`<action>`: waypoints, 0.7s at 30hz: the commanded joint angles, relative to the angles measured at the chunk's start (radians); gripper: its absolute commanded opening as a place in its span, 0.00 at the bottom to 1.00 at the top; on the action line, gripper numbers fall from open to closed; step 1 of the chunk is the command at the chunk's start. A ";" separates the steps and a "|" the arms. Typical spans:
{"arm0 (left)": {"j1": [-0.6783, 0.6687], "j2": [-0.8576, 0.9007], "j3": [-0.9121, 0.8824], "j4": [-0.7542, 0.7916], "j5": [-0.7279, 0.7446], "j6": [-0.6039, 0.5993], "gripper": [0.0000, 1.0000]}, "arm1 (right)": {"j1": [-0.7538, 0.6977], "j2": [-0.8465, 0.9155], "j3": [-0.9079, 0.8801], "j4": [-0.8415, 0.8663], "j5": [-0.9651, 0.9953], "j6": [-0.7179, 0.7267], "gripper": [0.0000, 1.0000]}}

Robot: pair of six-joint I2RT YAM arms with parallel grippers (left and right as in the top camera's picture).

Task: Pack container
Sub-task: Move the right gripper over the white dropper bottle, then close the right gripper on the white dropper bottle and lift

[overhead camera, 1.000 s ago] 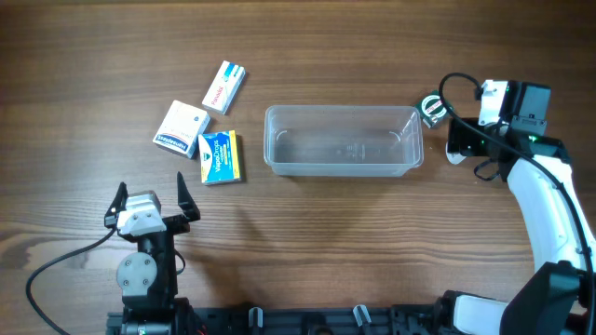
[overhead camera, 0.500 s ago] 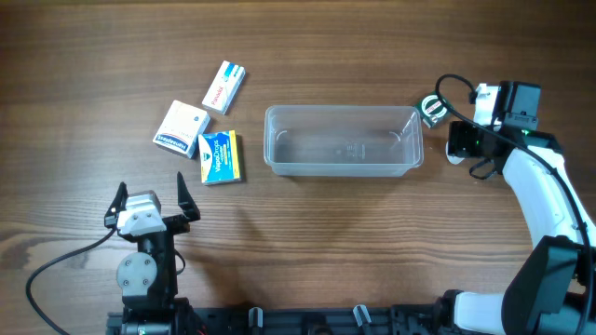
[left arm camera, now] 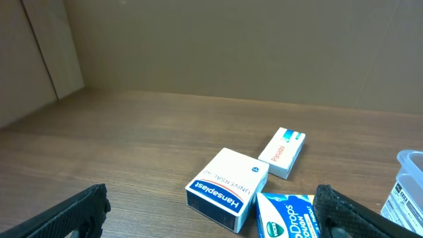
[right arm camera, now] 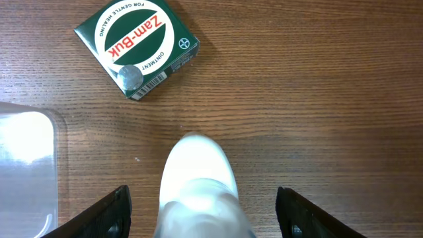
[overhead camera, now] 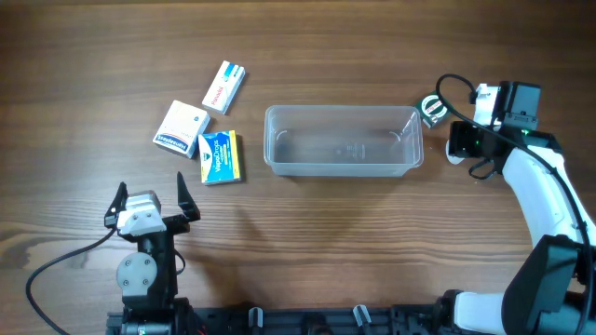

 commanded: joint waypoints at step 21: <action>-0.005 -0.011 -0.007 0.003 -0.006 0.015 1.00 | -0.005 0.064 0.015 0.008 -0.002 0.019 0.50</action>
